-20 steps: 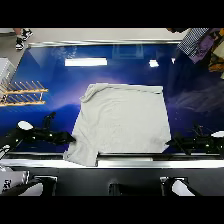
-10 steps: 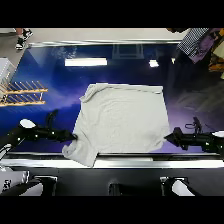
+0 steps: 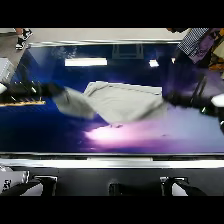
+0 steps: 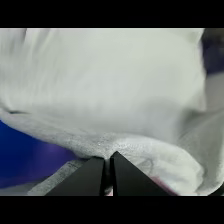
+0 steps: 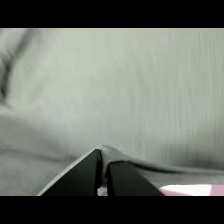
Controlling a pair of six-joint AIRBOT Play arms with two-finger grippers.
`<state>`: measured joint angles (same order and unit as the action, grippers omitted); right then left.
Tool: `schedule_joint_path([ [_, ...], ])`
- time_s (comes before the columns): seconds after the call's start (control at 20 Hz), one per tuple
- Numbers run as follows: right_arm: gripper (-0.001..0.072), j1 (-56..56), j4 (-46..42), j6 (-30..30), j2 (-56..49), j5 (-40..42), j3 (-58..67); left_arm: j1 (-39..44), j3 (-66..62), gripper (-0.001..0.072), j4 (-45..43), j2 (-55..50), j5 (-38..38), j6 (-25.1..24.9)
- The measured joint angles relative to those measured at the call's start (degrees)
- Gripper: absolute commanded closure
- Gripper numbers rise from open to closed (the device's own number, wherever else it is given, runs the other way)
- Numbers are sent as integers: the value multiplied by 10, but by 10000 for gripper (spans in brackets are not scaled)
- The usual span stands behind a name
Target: Fold the clothes and pants, and hang the long-sleeved shirts on hangers.
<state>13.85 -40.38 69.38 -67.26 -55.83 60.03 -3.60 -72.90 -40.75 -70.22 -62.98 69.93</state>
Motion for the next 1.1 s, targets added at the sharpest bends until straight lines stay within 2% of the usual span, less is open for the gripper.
schedule_joint_path([
  [0.2, 681, -27, -90, 73, 35, -2, 249, 0, -255, 689, -93, 25, -15, 80],
  [0.4, 681, -34, -180, 118, 114, -40, 430, 1, -397, 689, -193, 96, -24, 164],
  [0.75, 680, -37, -300, 188, 253, -65, 510, 1, -415, 689, -300, 229, -36, 244],
  [0.95, 680, -37, -325, 209, 237, -105, 515, 1, -383, 687, -323, 235, -51, 255],
  [1.1, 680, -37, -334, 216, 168, -174, 515, 1, -331, 687, -311, 197, -56, 244],
])
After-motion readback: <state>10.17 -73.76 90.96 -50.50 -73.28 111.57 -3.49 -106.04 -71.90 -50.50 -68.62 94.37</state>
